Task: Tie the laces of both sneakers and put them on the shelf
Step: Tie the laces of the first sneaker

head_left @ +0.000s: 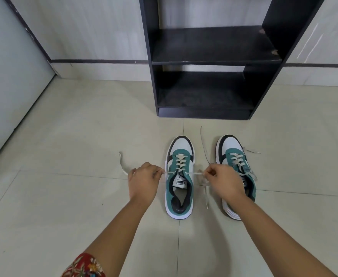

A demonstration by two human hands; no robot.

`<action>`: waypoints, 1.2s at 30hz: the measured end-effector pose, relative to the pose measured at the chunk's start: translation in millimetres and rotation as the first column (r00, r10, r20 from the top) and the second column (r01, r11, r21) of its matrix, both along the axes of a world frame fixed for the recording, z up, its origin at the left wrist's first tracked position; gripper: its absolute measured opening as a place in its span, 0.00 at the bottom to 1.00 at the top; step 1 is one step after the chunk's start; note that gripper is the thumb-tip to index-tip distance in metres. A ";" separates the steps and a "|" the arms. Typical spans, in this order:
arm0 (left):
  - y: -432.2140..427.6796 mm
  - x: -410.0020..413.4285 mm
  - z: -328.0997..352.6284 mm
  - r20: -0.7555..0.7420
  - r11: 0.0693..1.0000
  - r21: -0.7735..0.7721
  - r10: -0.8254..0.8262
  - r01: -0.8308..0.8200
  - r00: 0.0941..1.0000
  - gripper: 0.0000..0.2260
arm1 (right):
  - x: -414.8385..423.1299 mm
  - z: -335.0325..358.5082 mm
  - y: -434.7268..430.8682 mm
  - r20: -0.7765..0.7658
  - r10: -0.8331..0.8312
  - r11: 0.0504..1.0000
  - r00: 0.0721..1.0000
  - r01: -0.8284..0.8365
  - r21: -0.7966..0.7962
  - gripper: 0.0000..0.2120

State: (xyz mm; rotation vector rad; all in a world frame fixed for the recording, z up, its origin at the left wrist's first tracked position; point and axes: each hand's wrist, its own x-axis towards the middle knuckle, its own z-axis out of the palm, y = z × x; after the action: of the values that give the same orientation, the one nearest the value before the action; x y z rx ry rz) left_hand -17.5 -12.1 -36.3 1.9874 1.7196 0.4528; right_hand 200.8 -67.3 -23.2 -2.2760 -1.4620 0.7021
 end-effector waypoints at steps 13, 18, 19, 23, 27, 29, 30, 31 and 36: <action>-0.4 0.3 -7.2 -0.020 0.986 -0.165 -0.025 0.021 0.999 0.10 | -5.9 -4.6 -3.1 0.219 0.193 0.981 0.957 -0.181 -0.073 0.09; -8.1 9.2 -5.1 -0.108 0.981 -0.160 -0.128 0.110 0.986 0.13 | -22.3 -4.7 1.6 0.218 0.307 0.948 0.927 -0.317 0.013 0.14; -9.3 9.3 -4.2 -0.144 0.985 -0.122 -0.143 0.125 0.979 0.13 | -25.0 -4.0 2.5 0.239 0.301 0.946 0.923 -0.320 0.045 0.12; -3.5 5.0 1.2 -0.245 0.989 -0.024 -0.148 0.146 0.958 0.15 | -23.1 -0.3 1.9 0.277 0.254 0.959 0.927 -0.279 0.054 0.11; 1.4 1.6 1.5 -0.218 0.991 -0.070 -0.130 0.117 0.967 0.15 | -11.5 -2.5 -2.2 0.219 0.225 0.972 0.950 -0.235 0.021 0.10; 4.0 -0.6 -0.8 -0.173 0.990 -0.104 -0.114 0.097 0.978 0.16 | -10.4 -2.0 -1.4 0.181 0.218 0.975 0.959 -0.223 0.006 0.11; 5.0 -1.6 -1.5 -0.140 0.990 -0.110 -0.108 0.093 0.984 0.16 | -10.5 -2.0 -0.2 0.165 0.219 0.975 0.962 -0.220 -0.014 0.10; 5.6 -2.3 -2.1 -0.087 0.988 -0.125 -0.098 0.087 0.991 0.16 | -10.1 -1.8 1.4 0.135 0.224 0.975 0.965 -0.220 -0.043 0.10; 4.8 -3.9 1.1 0.322 0.942 -0.330 0.062 0.051 0.945 0.14 | -10.2 3.1 3.8 -0.515 0.063 0.998 0.855 -0.062 0.018 0.10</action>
State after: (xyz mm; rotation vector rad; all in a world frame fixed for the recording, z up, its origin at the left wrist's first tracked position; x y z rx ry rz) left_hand -21.5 -7.3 -35.2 1.5654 1.4792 0.4320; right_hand 190.6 -63.5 -20.1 -1.8340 -1.2668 1.2185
